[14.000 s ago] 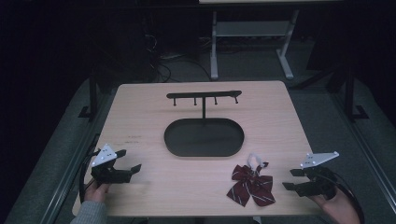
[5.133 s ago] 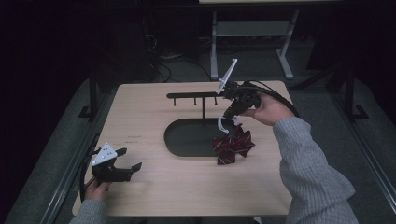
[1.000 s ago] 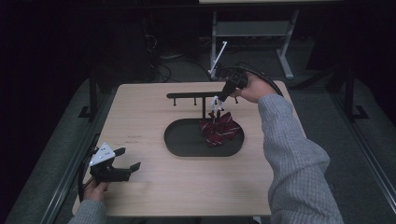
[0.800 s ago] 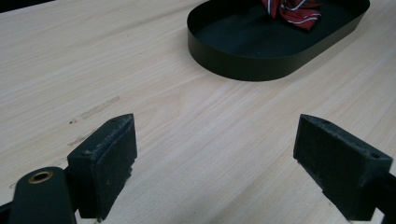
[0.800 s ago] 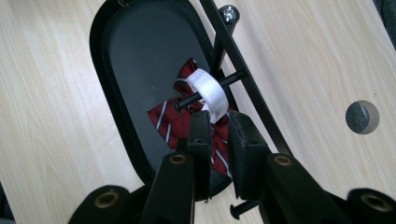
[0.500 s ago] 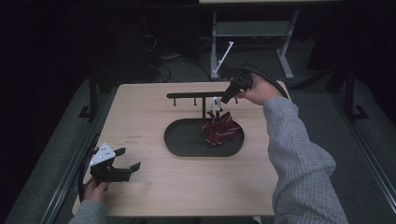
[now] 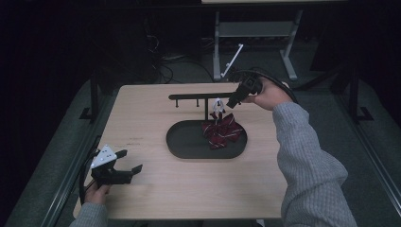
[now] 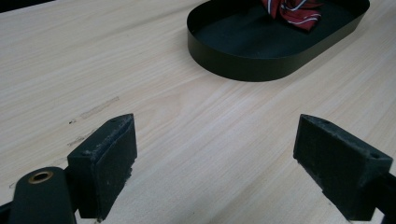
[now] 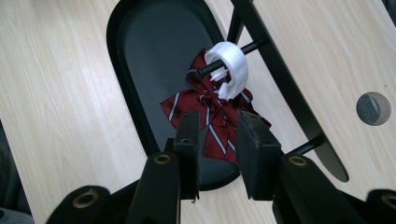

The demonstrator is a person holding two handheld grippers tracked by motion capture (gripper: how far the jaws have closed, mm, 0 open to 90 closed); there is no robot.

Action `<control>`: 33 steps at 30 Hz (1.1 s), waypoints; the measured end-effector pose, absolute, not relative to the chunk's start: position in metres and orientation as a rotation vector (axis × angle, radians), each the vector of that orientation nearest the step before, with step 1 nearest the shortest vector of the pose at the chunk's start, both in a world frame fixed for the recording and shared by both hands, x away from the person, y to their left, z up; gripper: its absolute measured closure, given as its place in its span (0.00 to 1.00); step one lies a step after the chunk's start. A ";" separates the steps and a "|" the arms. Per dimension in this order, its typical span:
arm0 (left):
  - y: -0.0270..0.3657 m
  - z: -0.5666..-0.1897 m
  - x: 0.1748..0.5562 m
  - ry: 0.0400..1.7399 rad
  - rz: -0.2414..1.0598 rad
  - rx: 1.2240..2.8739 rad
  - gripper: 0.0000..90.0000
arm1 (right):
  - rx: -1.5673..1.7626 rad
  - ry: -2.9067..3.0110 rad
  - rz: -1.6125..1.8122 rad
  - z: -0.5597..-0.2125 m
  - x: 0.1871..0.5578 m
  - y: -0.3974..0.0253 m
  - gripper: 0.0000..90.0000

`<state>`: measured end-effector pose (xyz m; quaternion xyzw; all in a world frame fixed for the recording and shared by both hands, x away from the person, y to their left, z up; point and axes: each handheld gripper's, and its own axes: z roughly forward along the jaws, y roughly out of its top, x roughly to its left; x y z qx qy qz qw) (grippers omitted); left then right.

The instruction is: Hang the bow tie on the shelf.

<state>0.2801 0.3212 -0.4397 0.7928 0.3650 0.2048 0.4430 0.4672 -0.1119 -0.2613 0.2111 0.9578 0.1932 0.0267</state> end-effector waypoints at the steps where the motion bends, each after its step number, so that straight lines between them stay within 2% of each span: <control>1: 0.321 -0.440 0.280 0.905 0.508 1.967 0.14 | 0.652 2.959 0.597 -0.261 0.467 -0.112 0.77; 33: 0.321 -0.440 0.279 0.909 0.510 1.961 0.14 | 0.662 2.983 0.642 -0.276 0.444 -0.131 0.71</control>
